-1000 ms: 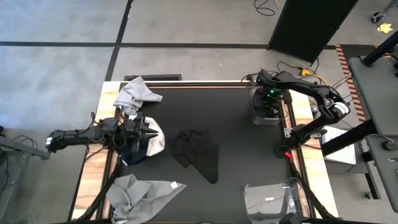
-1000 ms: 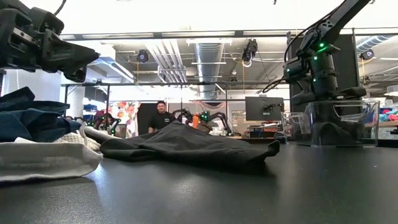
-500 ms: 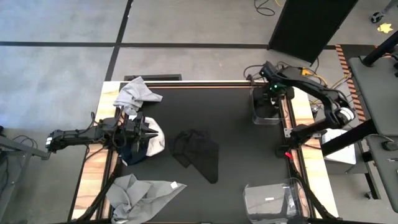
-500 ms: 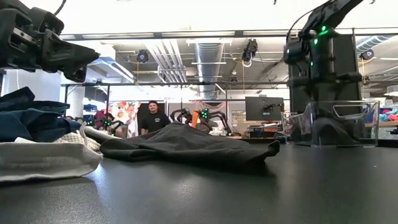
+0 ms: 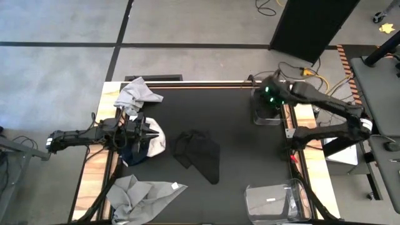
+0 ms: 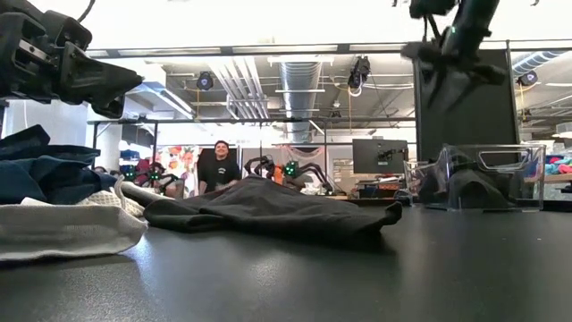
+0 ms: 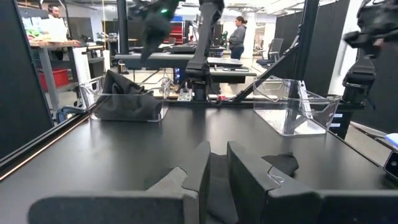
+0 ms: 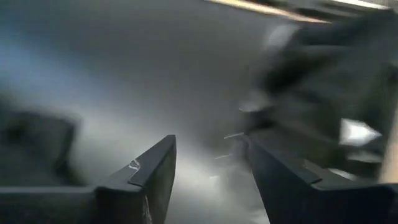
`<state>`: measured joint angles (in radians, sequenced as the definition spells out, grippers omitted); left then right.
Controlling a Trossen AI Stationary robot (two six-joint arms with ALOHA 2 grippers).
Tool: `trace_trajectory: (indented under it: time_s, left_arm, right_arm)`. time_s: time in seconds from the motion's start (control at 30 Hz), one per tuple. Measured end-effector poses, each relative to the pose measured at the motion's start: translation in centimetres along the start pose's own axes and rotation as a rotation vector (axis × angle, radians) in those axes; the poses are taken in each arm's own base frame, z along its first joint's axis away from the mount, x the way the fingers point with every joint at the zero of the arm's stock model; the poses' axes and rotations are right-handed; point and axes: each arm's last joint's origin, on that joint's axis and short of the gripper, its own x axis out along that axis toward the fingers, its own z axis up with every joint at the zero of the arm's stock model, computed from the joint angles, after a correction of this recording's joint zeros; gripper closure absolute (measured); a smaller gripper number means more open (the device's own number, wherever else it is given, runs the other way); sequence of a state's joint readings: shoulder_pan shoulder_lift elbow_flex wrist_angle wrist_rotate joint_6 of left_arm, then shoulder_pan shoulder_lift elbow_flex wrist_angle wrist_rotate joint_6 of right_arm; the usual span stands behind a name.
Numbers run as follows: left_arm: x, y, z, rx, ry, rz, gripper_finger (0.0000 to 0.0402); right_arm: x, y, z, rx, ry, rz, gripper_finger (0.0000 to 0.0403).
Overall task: Sort towels by color in basket
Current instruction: Put the black towel into the top transparent bin
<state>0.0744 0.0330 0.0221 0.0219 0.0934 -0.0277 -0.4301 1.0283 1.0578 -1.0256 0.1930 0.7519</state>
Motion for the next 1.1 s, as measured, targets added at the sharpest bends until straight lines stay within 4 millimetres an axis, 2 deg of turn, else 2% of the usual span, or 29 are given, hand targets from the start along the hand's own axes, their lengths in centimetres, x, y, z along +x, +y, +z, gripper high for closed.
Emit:
trace_trajectory:
  time_s: [0.17,0.33,0.43,0.53,0.63,0.77,0.93,1.1]
  left_arm:
    - [0.0,0.0,0.0,0.0,0.0,0.0,0.0362]
    - [0.0,0.0,0.0,0.0,0.0,0.0,0.0362]
    - [0.0,0.0,0.0,0.0,0.0,0.0,0.0362]
    - [0.0,0.0,0.0,0.0,0.0,0.0,0.0362]
    - [0.0,0.0,0.0,0.0,0.0,0.0,0.0362]
    - [0.0,0.0,0.0,0.0,0.0,0.0,0.0362]
    - [0.0,0.0,0.0,0.0,0.0,0.0,0.0362]
    - [0.0,0.0,0.0,0.0,0.0,0.0,0.0362]
  right_arm:
    - [0.0,6.0,-4.0,-0.185,-0.069,0.21,0.0213]
    - [1.4,12.5,-8.3,-0.397,-0.153,0.428,0.0205]
    - [3.5,15.9,-10.7,-0.528,-0.195,0.511,0.0199]
    - [6.6,18.0,-12.3,-0.594,-0.195,0.508,0.0195]
    - [9.5,19.2,-13.3,-0.662,-0.173,0.461,0.0192]
    - [12.3,21.0,-13.8,-0.786,-0.187,0.407,0.0188]
    - [14.3,23.4,-13.1,-0.891,-0.249,0.386,0.0186]
    - [17.3,24.3,-12.2,-0.896,-0.238,0.336,0.0185]
